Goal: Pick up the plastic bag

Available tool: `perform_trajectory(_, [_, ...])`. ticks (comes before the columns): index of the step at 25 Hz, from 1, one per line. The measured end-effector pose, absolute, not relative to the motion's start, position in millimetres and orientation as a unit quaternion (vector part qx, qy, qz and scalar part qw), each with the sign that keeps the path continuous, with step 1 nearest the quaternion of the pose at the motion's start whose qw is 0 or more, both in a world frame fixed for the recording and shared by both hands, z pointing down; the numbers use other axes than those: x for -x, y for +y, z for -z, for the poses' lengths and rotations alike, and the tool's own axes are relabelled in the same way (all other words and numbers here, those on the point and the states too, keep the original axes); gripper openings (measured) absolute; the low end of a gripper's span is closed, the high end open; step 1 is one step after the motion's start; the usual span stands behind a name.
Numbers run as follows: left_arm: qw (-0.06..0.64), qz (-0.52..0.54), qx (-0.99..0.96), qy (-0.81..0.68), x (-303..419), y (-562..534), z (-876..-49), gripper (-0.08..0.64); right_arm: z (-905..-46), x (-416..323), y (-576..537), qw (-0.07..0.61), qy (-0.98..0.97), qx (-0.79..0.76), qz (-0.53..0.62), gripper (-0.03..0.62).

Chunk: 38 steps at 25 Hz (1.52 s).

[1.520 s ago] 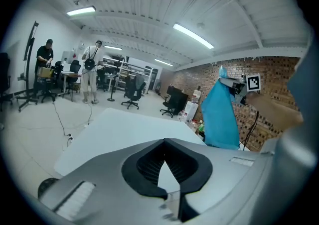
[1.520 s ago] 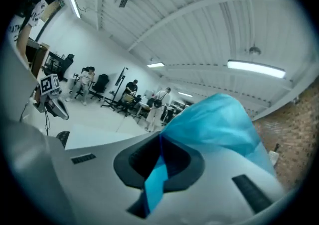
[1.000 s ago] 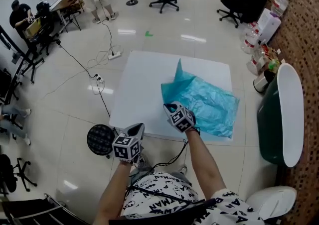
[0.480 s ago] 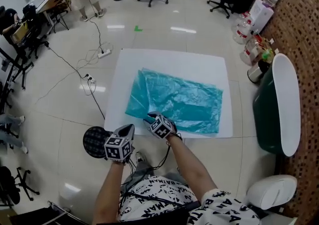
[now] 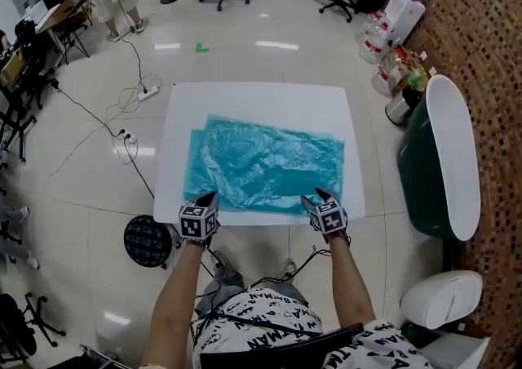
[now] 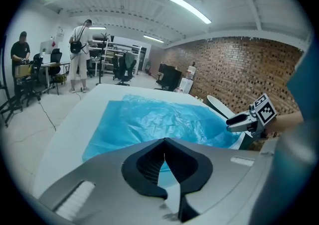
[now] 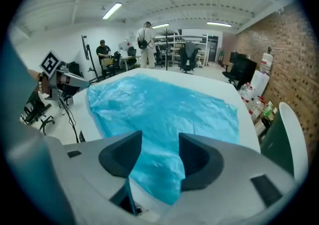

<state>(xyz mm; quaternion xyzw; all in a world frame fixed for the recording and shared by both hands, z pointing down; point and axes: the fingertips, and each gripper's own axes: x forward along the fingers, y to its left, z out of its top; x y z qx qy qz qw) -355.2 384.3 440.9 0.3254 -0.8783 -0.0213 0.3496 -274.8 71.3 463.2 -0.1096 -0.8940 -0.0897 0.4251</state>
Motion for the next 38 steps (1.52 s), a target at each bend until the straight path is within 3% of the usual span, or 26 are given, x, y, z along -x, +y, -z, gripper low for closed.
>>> perform_trajectory(7, [0.481,-0.024,-0.317,-0.817,333.2,385.1,-504.2,0.000,-502.3,259.6,48.0,0.485,-0.865,0.095,0.094,0.250])
perform_trajectory(14, [0.485,-0.009,-0.300,-0.821,329.4,386.4,-510.3,0.000,-502.2,281.0,38.2,0.491,-0.856,0.130,0.099,0.250])
perform_trajectory(17, [0.446,0.017,-0.301,-0.843,337.5,389.2,-475.9,0.000,-461.3,284.7,52.4,0.438,-0.882,0.142,0.106,0.249])
perform_trajectory(20, [0.353,0.075,-0.300,-0.883,346.2,389.1,-407.7,0.000,-398.6,286.4,74.4,0.355,-0.923,0.148,0.022,0.243])
perform_trajectory(22, [0.285,0.110,-0.307,-0.901,348.1,383.2,-358.3,0.000,-362.2,287.8,88.5,0.309,-0.938,0.152,-0.018,0.141])
perform_trajectory(24, [0.243,0.121,-0.314,-0.910,344.0,374.1,-321.3,0.000,-333.0,288.2,100.7,0.276,-0.948,0.154,-0.030,0.000])
perform_trajectory(32, [0.182,0.146,-0.311,-0.921,323.7,351.6,-256.2,0.000,-252.9,287.1,135.8,0.191,-0.970,0.141,-0.048,0.000])
perform_trajectory(38, [0.182,0.115,-0.322,-0.922,308.0,344.8,-249.8,0.000,-234.4,282.8,146.6,0.175,-0.974,0.137,-0.036,0.000])
